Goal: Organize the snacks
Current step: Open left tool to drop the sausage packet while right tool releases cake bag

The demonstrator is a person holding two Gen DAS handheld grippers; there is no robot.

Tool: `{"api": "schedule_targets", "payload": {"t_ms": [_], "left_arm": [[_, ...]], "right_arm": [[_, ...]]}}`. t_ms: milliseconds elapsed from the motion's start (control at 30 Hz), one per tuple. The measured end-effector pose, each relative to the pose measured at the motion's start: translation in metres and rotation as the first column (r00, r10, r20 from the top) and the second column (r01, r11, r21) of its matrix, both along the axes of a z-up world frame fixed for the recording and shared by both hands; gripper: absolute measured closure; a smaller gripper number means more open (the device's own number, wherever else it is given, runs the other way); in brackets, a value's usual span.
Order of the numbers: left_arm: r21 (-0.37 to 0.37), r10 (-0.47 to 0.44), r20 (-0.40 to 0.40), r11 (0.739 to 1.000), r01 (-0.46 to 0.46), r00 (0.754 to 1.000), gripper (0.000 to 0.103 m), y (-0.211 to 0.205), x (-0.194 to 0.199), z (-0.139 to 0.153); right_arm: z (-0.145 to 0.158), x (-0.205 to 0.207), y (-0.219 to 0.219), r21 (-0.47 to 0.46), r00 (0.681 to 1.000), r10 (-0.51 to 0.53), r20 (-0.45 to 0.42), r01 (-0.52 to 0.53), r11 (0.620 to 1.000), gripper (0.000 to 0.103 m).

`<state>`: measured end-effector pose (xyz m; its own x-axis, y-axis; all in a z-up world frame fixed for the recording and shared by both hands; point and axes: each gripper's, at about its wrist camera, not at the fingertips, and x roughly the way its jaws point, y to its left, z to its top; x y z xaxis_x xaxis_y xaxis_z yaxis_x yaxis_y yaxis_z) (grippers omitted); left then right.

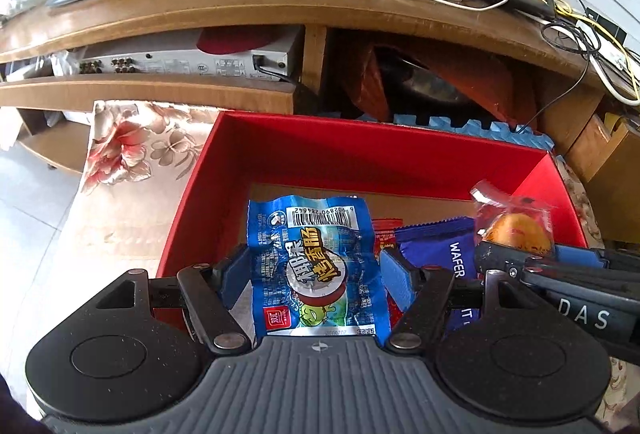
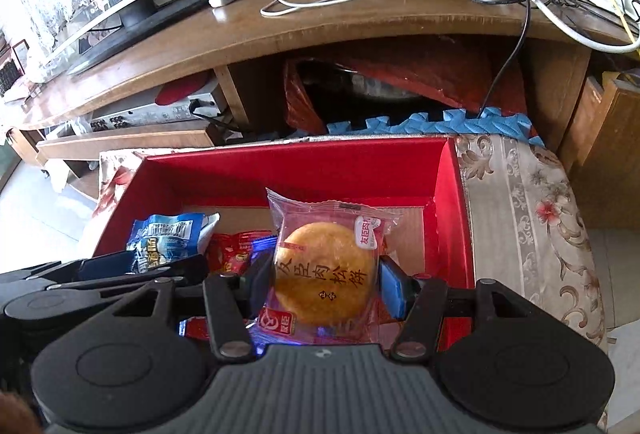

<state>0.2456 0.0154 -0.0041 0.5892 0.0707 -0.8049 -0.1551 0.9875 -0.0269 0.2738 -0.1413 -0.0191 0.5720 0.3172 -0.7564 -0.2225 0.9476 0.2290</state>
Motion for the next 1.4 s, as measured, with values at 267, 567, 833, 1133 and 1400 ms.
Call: {"api": "schedule_targets", "payload": {"t_ms": [267, 567, 833, 1133, 1400], "left_arm": [[-0.014, 0.004, -0.016, 1.000, -0.004, 1.000, 0.028, 0.001, 0.001, -0.002], [-0.015, 0.011, -0.003, 1.000, -0.011, 1.000, 0.024, 0.002, 0.000, 0.003], [-0.034, 0.008, 0.011, 0.999, -0.007, 1.000, 0.023, 0.000, -0.003, 0.008], [-0.048, -0.013, 0.019, 0.999, 0.013, 1.000, 0.022, -0.005, -0.015, 0.013], [-0.070, -0.024, 0.030, 0.997, 0.026, 0.999, 0.022, -0.009, -0.043, 0.021]], "right_arm": [[-0.002, 0.001, 0.000, -0.002, 1.000, 0.003, -0.006, -0.003, 1.000, 0.050], [0.000, 0.002, -0.004, 0.008, 1.000, -0.010, -0.004, 0.010, 1.000, 0.044], [0.005, -0.001, -0.008, 0.011, 1.000, -0.017, 0.011, 0.016, 1.000, 0.043], [0.011, -0.009, -0.018, 0.017, 1.000, -0.028, 0.013, 0.028, 0.999, 0.043], [0.020, -0.035, -0.024, 0.015, 1.000, -0.012, 0.027, 0.012, 1.000, 0.043]]}}
